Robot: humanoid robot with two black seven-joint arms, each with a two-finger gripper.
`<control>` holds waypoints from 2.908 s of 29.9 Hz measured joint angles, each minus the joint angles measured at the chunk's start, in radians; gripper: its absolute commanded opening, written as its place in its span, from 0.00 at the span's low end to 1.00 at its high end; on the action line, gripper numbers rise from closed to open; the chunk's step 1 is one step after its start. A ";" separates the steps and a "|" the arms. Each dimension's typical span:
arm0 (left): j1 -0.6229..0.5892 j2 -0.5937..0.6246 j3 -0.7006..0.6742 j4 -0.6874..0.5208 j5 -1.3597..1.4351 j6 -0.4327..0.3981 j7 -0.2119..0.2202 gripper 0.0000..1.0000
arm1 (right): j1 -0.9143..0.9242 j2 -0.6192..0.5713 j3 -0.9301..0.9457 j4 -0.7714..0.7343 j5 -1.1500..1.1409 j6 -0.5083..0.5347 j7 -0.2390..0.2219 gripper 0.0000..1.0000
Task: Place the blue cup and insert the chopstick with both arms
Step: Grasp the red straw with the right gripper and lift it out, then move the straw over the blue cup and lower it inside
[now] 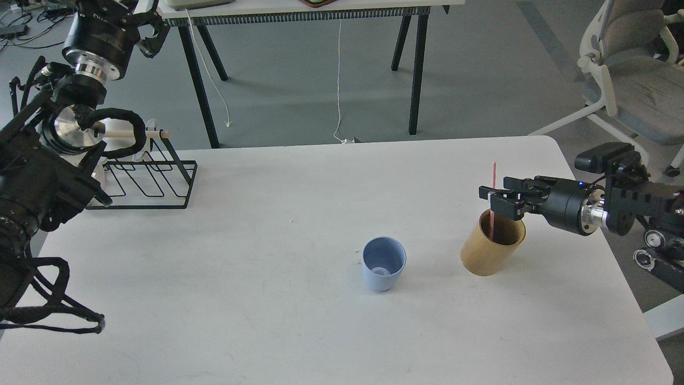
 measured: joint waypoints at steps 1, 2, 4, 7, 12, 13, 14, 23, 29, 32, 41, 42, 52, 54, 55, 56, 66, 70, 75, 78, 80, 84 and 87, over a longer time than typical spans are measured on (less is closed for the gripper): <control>0.000 0.000 0.000 0.000 0.000 0.000 -0.001 0.99 | 0.000 0.001 -0.002 -0.001 -0.007 0.000 0.000 0.47; 0.000 0.000 0.000 0.000 0.000 0.000 -0.001 0.99 | 0.000 0.002 -0.003 -0.002 -0.013 0.001 0.000 0.45; 0.000 -0.001 0.000 0.001 0.000 0.000 -0.002 0.99 | 0.000 0.003 -0.007 -0.004 -0.029 0.002 0.000 0.39; 0.000 -0.001 -0.001 0.001 0.000 0.000 -0.003 0.99 | 0.001 0.008 -0.018 -0.005 -0.045 0.003 0.000 0.37; 0.002 -0.002 -0.001 0.003 0.000 0.000 -0.003 0.99 | 0.002 0.023 -0.021 -0.008 -0.049 0.003 0.000 0.31; 0.003 -0.002 -0.001 0.003 0.000 0.000 -0.003 0.99 | 0.003 0.025 -0.022 -0.008 -0.049 0.003 0.000 0.30; 0.003 -0.002 -0.001 0.005 0.000 0.000 -0.003 0.99 | 0.004 0.026 -0.022 -0.008 -0.050 0.003 0.000 0.29; 0.007 -0.001 -0.001 0.018 -0.002 0.000 -0.003 0.99 | 0.012 0.023 -0.023 -0.008 -0.052 0.005 -0.003 0.12; 0.007 0.001 -0.001 0.018 -0.002 0.000 -0.003 0.99 | 0.013 0.016 -0.023 -0.006 -0.051 -0.003 -0.003 0.04; 0.006 0.002 -0.001 0.018 -0.003 0.000 -0.007 0.99 | 0.011 0.007 -0.023 -0.003 -0.051 -0.004 -0.003 0.01; 0.005 0.003 -0.003 0.027 -0.003 0.000 -0.042 0.99 | 0.008 -0.074 -0.012 0.067 -0.050 -0.005 -0.003 0.01; 0.005 0.003 -0.003 0.027 -0.003 0.000 -0.042 0.99 | 0.007 -0.086 -0.008 0.081 -0.049 -0.006 -0.003 0.01; 0.005 0.005 -0.003 0.028 -0.003 0.000 -0.042 0.99 | 0.008 -0.236 0.053 0.243 -0.033 -0.007 -0.010 0.01; 0.002 0.005 -0.003 0.028 -0.003 0.000 -0.042 0.99 | 0.009 -0.259 0.068 0.269 -0.032 -0.007 -0.011 0.01; 0.000 0.005 -0.003 0.028 -0.003 0.000 -0.043 0.99 | 0.009 -0.268 0.083 0.280 -0.031 -0.007 -0.011 0.01; 0.000 0.005 -0.003 0.028 -0.003 0.000 -0.043 0.99 | 0.010 -0.273 0.103 0.288 -0.031 -0.008 -0.011 0.01; -0.004 0.007 -0.003 0.027 -0.003 0.000 -0.040 0.99 | 0.010 -0.216 0.247 0.387 0.018 -0.038 -0.012 0.01; -0.004 0.008 -0.002 0.027 -0.002 0.000 -0.039 0.99 | 0.011 -0.131 0.248 0.412 0.018 -0.057 -0.011 0.01; -0.004 0.006 0.000 0.027 -0.002 0.000 -0.039 0.99 | 0.008 0.002 0.212 0.426 -0.006 -0.051 -0.013 0.01; -0.004 0.006 0.000 0.027 -0.002 0.000 -0.039 0.99 | 0.008 0.054 0.148 0.421 -0.062 -0.047 -0.025 0.01; -0.004 0.006 0.000 0.027 -0.001 0.000 -0.039 0.99 | 0.006 0.072 0.110 0.417 -0.104 -0.046 -0.028 0.01; -0.003 0.009 0.000 0.027 -0.002 0.000 -0.039 0.99 | 0.003 0.108 0.069 0.393 -0.148 -0.046 -0.030 0.01; 0.001 0.009 0.000 0.027 -0.002 0.000 -0.040 0.99 | 0.002 0.125 0.063 0.378 -0.153 -0.046 -0.032 0.01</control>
